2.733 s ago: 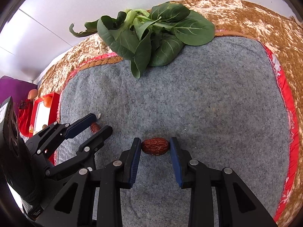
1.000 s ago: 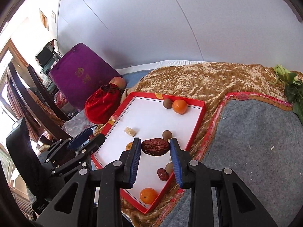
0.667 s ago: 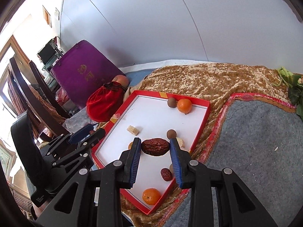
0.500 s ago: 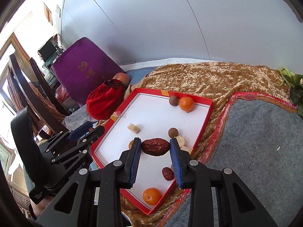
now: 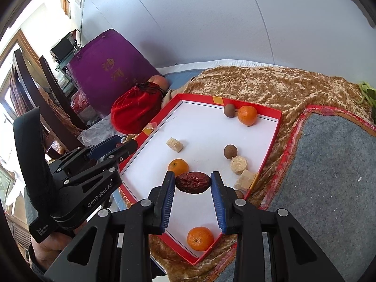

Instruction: Organize fruits

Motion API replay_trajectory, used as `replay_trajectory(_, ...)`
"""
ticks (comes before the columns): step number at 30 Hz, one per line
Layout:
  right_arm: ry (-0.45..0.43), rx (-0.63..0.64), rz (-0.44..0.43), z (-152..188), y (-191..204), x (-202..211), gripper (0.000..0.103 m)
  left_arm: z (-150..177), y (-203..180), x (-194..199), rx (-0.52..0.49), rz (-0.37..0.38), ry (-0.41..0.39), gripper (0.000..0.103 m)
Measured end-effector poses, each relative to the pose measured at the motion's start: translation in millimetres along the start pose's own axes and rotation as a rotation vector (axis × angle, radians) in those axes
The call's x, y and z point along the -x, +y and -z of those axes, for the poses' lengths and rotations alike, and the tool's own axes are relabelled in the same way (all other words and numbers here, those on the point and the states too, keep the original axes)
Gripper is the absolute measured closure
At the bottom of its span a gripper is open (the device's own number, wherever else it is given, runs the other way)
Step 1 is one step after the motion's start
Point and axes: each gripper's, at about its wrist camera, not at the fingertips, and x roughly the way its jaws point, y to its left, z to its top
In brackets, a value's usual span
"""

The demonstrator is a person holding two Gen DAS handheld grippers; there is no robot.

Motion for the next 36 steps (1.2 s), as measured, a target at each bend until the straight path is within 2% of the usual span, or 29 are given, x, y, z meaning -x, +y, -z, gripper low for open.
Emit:
replay_trajectory(4,0.034,-0.007,0.016,7.5,0.0,-15.5,0.072,5.2,-2.6,-13.7,-0.003,0.001,0.060,0.072)
replay_trajectory(17,0.120,0.011,0.075,22.6,3.8,-52.7,0.072,18.5,-11.8,-43.9,-0.054,-0.038,0.188,0.072)
replay_trajectory(27,0.134,0.021,0.106,24.6,2.7,-57.6,0.071,22.7,-14.5,-52.4,-0.067,-0.061,0.231,0.072)
replay_trajectory(29,0.124,0.033,0.113,23.1,4.4,-54.7,0.071,22.0,-13.6,-52.2,-0.063,-0.066,0.232,0.070)
replay_trajectory(33,0.097,0.032,0.109,17.6,4.9,-45.0,0.071,18.7,-8.6,-47.9,-0.042,-0.090,0.212,0.049)
replay_trajectory(36,0.068,0.028,0.109,12.9,4.4,-35.8,0.071,13.8,-6.3,-39.5,-0.042,-0.125,0.162,0.045)
